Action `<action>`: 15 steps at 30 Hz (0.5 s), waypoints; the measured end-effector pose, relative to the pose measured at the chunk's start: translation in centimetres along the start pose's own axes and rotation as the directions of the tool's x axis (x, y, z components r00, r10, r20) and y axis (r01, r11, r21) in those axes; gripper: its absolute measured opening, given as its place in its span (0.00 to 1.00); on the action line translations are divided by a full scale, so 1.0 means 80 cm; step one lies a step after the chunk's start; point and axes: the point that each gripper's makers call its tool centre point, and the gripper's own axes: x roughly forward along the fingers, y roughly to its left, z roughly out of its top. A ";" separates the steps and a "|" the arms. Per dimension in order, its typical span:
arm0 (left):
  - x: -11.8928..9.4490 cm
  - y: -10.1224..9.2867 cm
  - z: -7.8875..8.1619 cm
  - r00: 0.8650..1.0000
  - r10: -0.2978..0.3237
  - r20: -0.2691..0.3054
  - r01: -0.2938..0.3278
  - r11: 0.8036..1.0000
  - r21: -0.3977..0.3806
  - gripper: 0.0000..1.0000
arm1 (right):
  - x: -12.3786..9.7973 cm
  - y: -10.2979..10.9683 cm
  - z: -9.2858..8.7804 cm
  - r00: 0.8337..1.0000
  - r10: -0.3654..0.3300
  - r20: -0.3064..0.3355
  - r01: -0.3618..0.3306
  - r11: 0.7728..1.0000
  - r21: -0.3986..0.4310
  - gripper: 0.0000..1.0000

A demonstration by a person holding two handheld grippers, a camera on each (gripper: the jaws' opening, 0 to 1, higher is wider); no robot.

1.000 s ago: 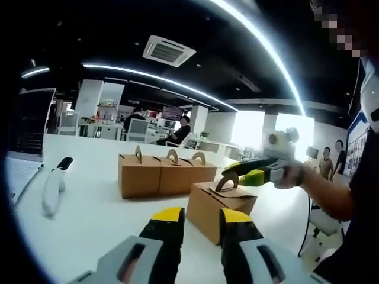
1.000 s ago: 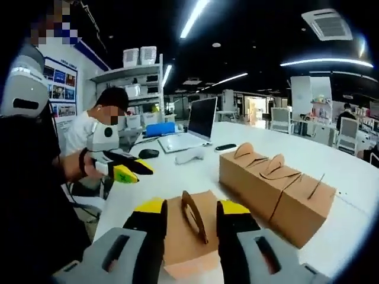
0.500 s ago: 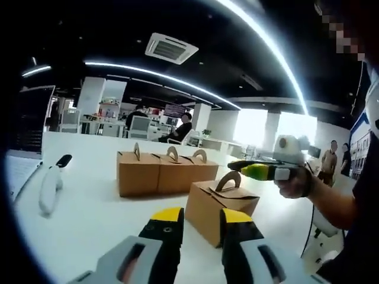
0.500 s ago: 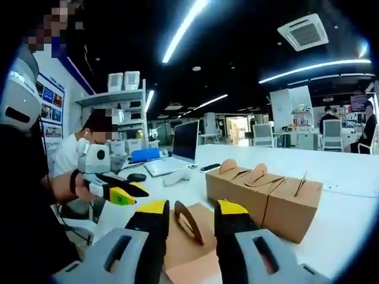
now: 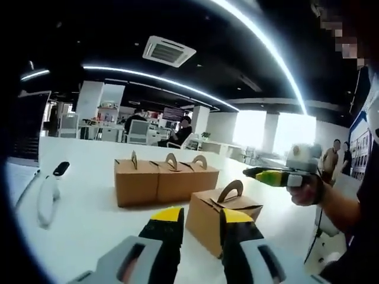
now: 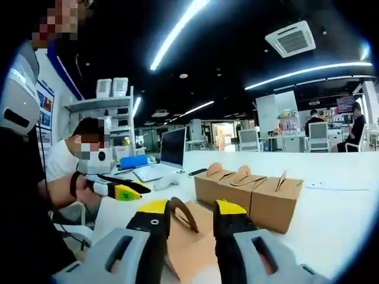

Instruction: Pick up one paper box from the group, open the paper box, and remove the item inside

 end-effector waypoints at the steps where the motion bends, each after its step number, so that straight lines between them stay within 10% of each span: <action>1: 0.002 0.000 0.000 1.000 -0.004 -0.003 0.004 1.000 0.003 0.26 | -0.002 -0.001 0.000 1.000 -0.006 0.001 0.006 1.000 0.000 0.30; 15: 0.012 -0.058 0.013 0.983 -0.182 0.029 0.178 0.978 0.110 0.41 | -0.008 -0.016 -0.008 0.998 -0.052 0.024 0.051 0.998 0.048 0.22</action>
